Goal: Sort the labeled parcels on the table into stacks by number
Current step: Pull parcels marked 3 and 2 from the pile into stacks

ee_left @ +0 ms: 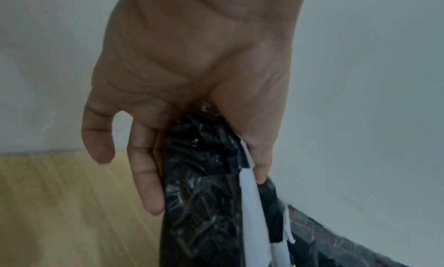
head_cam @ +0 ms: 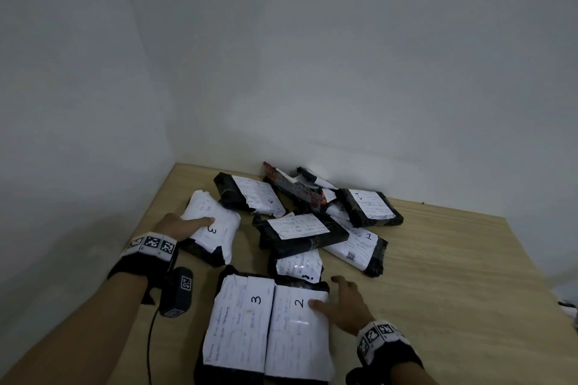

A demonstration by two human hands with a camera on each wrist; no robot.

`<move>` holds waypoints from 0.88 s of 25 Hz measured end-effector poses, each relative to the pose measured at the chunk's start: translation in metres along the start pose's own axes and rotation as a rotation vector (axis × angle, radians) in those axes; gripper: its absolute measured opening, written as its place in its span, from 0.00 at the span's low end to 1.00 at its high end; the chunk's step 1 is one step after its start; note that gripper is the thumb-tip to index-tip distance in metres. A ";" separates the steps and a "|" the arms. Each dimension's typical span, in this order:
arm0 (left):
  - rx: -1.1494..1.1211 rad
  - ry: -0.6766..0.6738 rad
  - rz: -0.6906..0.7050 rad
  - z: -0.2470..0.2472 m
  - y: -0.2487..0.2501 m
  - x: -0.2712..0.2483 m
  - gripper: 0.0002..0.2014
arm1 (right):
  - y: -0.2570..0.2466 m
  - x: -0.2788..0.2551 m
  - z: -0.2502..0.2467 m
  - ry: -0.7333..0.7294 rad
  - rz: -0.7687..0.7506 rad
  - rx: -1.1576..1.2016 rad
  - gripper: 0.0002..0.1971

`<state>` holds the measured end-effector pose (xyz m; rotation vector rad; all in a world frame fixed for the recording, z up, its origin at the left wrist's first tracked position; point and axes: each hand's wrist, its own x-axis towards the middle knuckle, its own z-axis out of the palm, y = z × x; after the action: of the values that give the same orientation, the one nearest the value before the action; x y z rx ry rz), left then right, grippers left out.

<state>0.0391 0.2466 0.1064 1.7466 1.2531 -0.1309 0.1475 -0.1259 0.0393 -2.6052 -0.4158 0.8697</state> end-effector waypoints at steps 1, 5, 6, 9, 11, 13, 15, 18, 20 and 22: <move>-0.025 0.009 0.011 -0.003 -0.001 0.002 0.43 | -0.003 0.006 -0.004 0.042 -0.032 -0.021 0.42; -0.135 -0.016 0.078 -0.007 0.008 -0.009 0.27 | -0.027 0.034 -0.019 0.271 -0.252 0.005 0.18; -0.161 -0.035 0.081 -0.005 0.012 -0.016 0.23 | -0.036 0.041 -0.020 0.301 -0.293 0.013 0.15; -0.154 -0.115 0.061 0.010 0.021 -0.032 0.16 | -0.063 0.057 -0.017 0.277 -0.431 0.107 0.08; -0.102 -0.207 0.079 0.024 0.024 -0.027 0.18 | -0.084 0.064 -0.019 0.205 -0.449 0.267 0.06; -0.052 -0.345 0.077 0.036 0.023 -0.016 0.29 | -0.102 0.066 -0.020 0.090 -0.386 0.456 0.08; -0.015 -0.484 0.079 0.047 0.018 -0.008 0.43 | -0.111 0.063 -0.015 -0.056 -0.305 0.643 0.16; 0.061 -0.625 0.107 0.060 0.019 -0.007 0.50 | -0.104 0.054 -0.012 -0.173 -0.241 0.638 0.25; 0.123 -0.676 0.103 0.064 0.018 -0.007 0.49 | -0.096 0.049 -0.016 -0.181 -0.236 0.606 0.21; 0.255 -0.734 0.060 0.066 0.016 -0.008 0.48 | -0.086 0.048 -0.012 -0.191 -0.230 0.602 0.19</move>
<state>0.0747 0.1921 0.0852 1.7040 0.6593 -0.8446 0.1783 -0.0340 0.0599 -1.8966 -0.4155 0.9828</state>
